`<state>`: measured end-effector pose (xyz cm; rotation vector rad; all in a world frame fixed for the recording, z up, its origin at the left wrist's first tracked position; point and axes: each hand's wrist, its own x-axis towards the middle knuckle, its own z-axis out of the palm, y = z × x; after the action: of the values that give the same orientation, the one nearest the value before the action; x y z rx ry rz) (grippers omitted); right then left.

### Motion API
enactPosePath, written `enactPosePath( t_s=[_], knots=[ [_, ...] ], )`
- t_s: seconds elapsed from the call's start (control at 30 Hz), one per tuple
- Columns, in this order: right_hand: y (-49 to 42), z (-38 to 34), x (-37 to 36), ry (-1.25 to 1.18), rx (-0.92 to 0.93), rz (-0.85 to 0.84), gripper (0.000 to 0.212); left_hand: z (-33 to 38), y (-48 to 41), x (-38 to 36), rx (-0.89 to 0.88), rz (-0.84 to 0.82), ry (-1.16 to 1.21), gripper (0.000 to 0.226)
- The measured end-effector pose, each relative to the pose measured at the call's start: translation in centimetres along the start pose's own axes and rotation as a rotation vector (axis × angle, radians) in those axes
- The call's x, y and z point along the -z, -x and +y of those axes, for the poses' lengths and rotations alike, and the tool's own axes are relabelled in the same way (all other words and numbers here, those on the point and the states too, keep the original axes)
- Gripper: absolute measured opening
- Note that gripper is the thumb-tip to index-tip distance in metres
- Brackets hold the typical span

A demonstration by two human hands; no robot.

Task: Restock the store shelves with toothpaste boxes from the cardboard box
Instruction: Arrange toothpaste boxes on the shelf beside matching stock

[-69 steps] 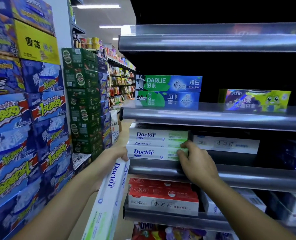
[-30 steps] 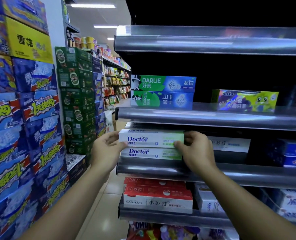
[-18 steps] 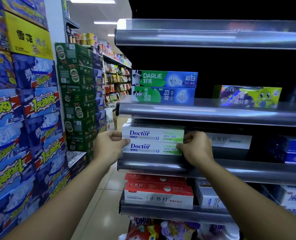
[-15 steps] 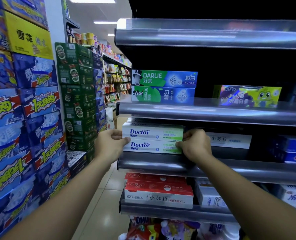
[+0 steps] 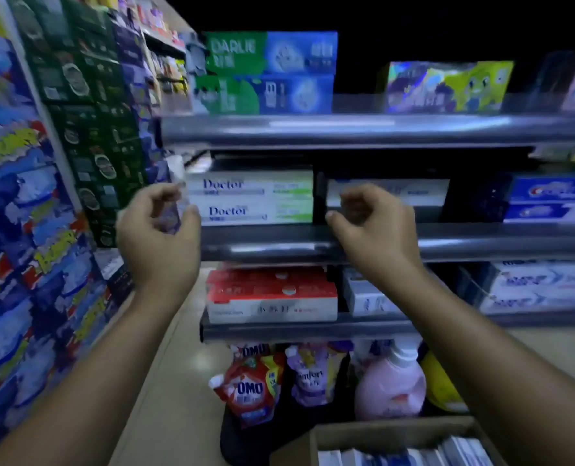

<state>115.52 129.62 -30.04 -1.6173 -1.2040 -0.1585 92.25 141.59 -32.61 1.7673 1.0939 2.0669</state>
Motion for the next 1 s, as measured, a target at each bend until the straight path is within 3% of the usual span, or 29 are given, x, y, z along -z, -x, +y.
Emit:
enactPosePath(
  t_s=[0.07, 0.17, 0.3, 0.4, 0.47, 0.63, 0.8, 0.9, 1.0],
  knots=[
    [2.7, 1.8, 2.4, 0.004, 0.034, 0.033, 0.022, 0.5, 4.1, 0.0, -0.16, -0.054, 0.012, 0.025],
    [6.2, 5.6, 5.7, 0.027, -0.023, 0.034, 0.015, 0.9, 11.7, -1.5, -0.231, -0.229, 0.051, 0.02],
    [11.1, 12.2, 9.1, 0.092, -0.245, -0.091, 0.006, 0.9, 22.9, -5.1, -0.036, -0.597, 0.161, 0.021],
    [14.1, 16.8, 11.0, 0.228, -0.403, -0.302, 0.01, 0.8, 30.1, -8.3, 0.137, -0.976, 0.192, 0.031],
    [15.9, 19.5, 12.2, 0.365, -0.498, -0.439, 0.017, 0.9, 34.1, -10.5, 0.156, -1.193, 0.154, 0.042],
    [19.6, 24.0, 14.9, 0.622, -0.693, -0.749, 0.027, 1.3, 41.7, -16.4, -0.083, -1.558, 0.082, 0.058],
    [20.2, 25.1, 16.8, 0.605, -0.773, -0.736, 0.041, 0.1, 46.0, -21.1, -0.552, -1.813, -0.129, 0.087],
    [20.3, 24.9, 17.3, 0.61, -0.79, -0.747, 0.044, -0.6, 46.8, -21.7, -0.698, -1.861, -0.203, 0.085],
    [20.3, 24.6, 17.7, 0.617, -0.804, -0.784, 0.044, -0.8, 45.9, -21.8, -0.723, -1.802, -0.118, 0.063]
  ],
)
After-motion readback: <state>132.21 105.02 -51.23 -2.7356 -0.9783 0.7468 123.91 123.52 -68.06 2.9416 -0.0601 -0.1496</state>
